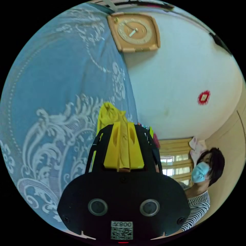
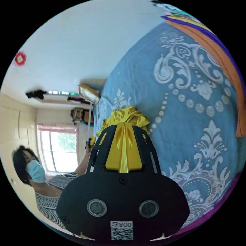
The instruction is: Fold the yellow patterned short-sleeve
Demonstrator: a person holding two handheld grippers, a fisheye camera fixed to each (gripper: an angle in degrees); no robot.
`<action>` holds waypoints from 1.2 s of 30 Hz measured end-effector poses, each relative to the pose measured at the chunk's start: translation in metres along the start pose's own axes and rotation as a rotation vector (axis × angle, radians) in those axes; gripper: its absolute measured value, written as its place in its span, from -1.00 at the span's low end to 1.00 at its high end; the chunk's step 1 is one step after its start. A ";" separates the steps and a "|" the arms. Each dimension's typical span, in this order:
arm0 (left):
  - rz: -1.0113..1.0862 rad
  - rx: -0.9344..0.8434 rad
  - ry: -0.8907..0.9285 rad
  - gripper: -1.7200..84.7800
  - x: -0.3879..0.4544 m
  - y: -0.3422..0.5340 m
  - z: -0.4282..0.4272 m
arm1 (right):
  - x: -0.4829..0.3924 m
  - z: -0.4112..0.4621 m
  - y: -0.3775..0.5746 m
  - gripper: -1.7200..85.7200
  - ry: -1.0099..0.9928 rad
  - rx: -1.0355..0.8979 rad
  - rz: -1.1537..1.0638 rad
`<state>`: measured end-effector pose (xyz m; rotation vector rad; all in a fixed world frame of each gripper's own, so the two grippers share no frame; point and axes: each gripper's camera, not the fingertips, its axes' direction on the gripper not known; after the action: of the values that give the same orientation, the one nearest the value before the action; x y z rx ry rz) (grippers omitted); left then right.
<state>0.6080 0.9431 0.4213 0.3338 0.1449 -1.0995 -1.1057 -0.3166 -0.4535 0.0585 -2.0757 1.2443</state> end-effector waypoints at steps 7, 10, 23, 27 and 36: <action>0.167 -0.291 -0.150 -0.89 0.084 -0.026 0.103 | -0.150 0.104 -0.027 -0.96 0.155 -0.179 -0.257; 0.269 -0.357 -0.222 -0.91 0.124 -0.045 0.143 | -0.207 0.143 -0.045 -0.96 0.249 -0.210 -0.346; 0.574 -0.551 -0.549 -0.95 0.261 -0.098 0.255 | -0.388 0.237 -0.105 -0.96 0.503 -0.328 -0.577; 0.600 -0.540 -0.531 -0.95 0.289 -0.107 0.255 | -0.428 0.236 -0.125 -0.96 0.531 -0.331 -0.584; 0.620 -0.541 -0.531 -0.95 0.334 -0.126 0.255 | -0.516 0.217 -0.159 -0.96 0.594 -0.325 -0.634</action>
<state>0.6335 0.5228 0.5437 -0.3865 -0.1323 -0.4709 -0.7772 -0.7292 -0.6997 0.1620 -1.5288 0.4533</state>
